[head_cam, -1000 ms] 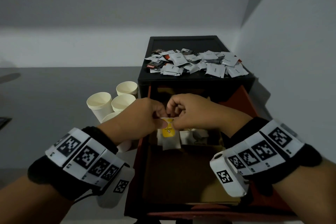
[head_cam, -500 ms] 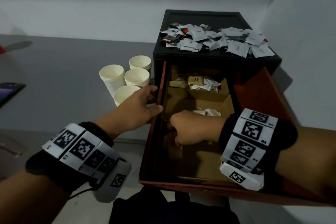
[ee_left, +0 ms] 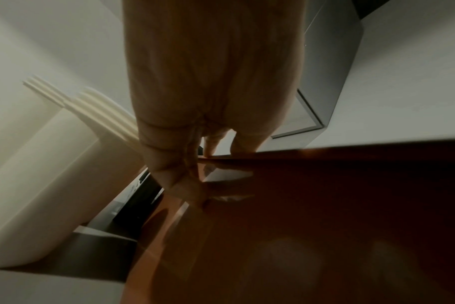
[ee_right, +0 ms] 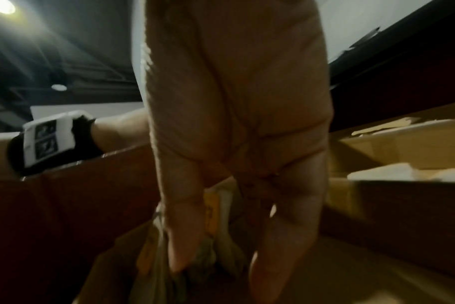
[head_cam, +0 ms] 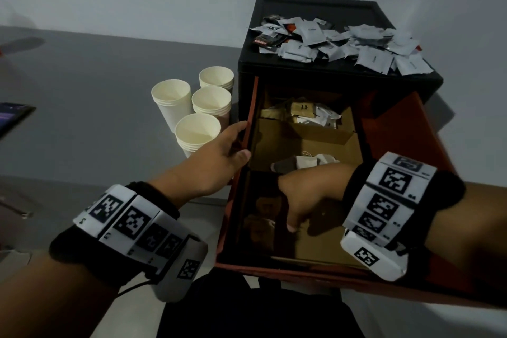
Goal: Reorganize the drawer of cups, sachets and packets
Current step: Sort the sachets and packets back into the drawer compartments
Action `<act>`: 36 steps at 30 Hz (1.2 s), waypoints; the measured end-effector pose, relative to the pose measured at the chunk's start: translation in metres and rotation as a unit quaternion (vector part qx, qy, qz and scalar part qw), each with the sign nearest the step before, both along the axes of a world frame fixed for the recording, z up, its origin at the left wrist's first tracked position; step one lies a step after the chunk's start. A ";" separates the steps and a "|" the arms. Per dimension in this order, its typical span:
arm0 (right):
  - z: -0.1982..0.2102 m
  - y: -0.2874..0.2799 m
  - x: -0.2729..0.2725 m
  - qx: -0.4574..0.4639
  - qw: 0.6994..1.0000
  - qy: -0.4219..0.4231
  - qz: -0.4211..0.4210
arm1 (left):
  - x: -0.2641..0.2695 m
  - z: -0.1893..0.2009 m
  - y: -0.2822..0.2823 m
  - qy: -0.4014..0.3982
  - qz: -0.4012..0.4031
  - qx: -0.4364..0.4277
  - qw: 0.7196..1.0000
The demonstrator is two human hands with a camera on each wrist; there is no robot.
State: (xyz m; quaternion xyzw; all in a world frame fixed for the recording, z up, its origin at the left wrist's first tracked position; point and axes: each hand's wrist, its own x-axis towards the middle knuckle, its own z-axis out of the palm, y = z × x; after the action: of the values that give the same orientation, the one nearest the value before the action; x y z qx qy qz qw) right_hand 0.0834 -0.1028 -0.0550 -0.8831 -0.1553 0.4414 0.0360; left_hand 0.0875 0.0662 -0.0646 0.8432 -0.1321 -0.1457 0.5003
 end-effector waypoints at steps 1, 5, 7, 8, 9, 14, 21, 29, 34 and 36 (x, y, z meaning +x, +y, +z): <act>-0.005 0.001 -0.001 -0.021 0.999 0.005 0.026 | 0.001 0.000 0.000 0.000 0.002 0.000 1.000; -0.015 0.012 -0.005 -0.095 0.990 0.001 0.102 | 0.002 -0.001 0.002 0.008 0.001 0.001 1.000; -0.020 0.013 -0.002 -0.090 0.993 0.014 0.072 | 0.002 -0.002 0.002 0.011 0.000 -0.003 1.000; -0.023 0.011 0.000 -0.067 0.997 0.030 0.020 | 0.002 -0.002 0.002 0.014 -0.001 -0.004 1.000; -0.025 0.009 0.002 -0.034 0.997 0.049 -0.051 | 0.002 -0.002 0.002 0.017 -0.001 -0.006 1.000; -0.014 0.002 0.003 0.002 0.999 0.006 -0.035 | 0.004 -0.001 0.003 0.029 0.001 0.000 1.000; -0.007 0.004 -0.008 -0.047 0.977 0.097 0.184 | 0.004 0.001 0.003 0.046 0.005 0.024 0.999; -0.004 0.000 -0.006 -0.016 0.973 0.090 0.211 | 0.001 0.001 0.004 0.050 0.004 0.020 0.999; 0.003 -0.006 -0.002 0.026 0.987 -0.005 0.156 | 0.001 0.002 0.004 0.046 0.007 0.024 0.999; 0.004 -0.004 -0.002 0.006 0.987 -0.032 0.157 | 0.001 0.002 0.004 0.042 0.007 0.033 0.999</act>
State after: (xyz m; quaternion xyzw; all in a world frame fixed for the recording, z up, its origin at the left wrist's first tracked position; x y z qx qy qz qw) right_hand 0.0810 -0.1064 -0.0511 -0.8610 -0.2959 0.4123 -0.0329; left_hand 0.0883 0.0697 -0.0621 0.8530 -0.1004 -0.1821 0.4787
